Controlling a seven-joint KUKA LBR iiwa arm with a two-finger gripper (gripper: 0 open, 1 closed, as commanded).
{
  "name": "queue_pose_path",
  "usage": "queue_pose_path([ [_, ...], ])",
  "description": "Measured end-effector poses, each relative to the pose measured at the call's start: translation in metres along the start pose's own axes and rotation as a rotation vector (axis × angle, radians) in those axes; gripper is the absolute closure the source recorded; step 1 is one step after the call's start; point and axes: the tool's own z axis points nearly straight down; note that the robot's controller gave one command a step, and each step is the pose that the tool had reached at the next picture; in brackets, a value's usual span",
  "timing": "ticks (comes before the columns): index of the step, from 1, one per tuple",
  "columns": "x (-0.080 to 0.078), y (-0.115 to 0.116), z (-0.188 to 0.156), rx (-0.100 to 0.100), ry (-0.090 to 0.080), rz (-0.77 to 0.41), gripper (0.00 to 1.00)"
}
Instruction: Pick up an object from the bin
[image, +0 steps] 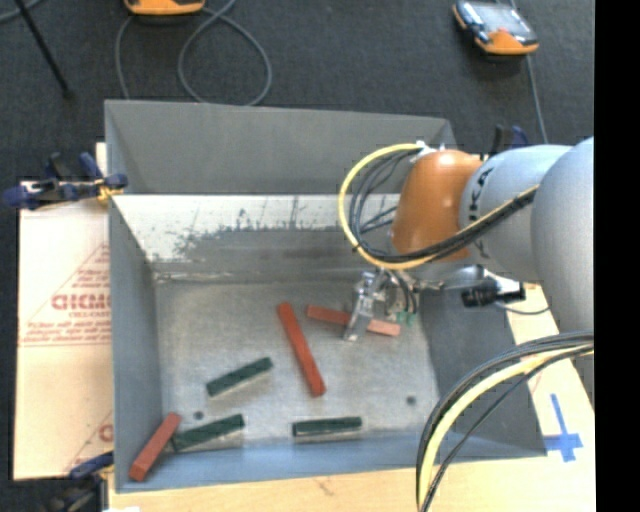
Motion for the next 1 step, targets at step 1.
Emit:
queue_pose_path([
  [1,-0.0036,-0.0004,-0.1338,-0.004,-0.009,-0.002,1.00],
])
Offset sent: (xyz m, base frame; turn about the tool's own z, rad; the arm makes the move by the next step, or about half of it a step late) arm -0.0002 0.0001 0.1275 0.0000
